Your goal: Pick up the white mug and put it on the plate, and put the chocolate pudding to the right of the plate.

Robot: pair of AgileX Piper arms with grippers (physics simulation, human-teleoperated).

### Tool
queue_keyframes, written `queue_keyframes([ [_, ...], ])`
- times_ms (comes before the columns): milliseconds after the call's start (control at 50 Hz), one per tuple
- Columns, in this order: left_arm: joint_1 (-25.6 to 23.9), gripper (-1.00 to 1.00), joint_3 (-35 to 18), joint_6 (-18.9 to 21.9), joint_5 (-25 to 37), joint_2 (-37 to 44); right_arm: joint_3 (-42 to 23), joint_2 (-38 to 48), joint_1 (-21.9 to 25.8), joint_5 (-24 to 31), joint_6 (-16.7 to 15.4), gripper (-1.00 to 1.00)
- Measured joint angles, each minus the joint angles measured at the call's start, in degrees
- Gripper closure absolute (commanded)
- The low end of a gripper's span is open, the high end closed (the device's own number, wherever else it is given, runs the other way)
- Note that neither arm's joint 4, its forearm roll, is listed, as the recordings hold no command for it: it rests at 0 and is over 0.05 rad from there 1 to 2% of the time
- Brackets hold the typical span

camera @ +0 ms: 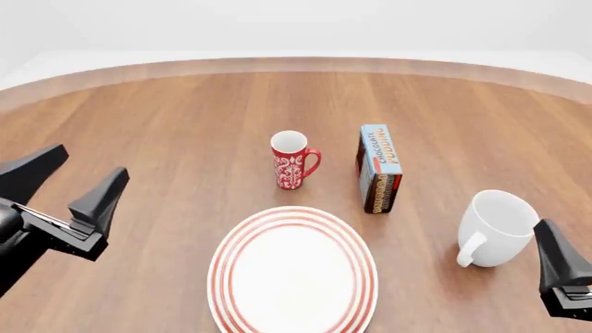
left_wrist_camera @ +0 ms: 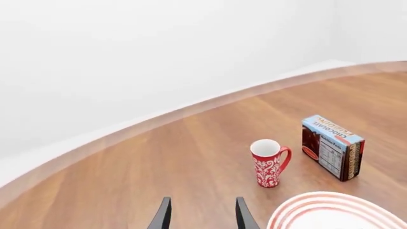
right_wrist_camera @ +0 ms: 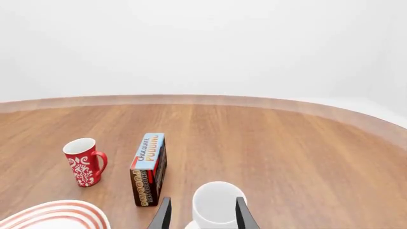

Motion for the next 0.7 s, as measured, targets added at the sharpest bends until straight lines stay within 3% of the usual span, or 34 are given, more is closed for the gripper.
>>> queue_keyframes([
  [700,-10.9,-1.00,-5.3,1.6,-8.3,16.2,0.0,0.0,0.0,0.0,-0.1,-1.00],
])
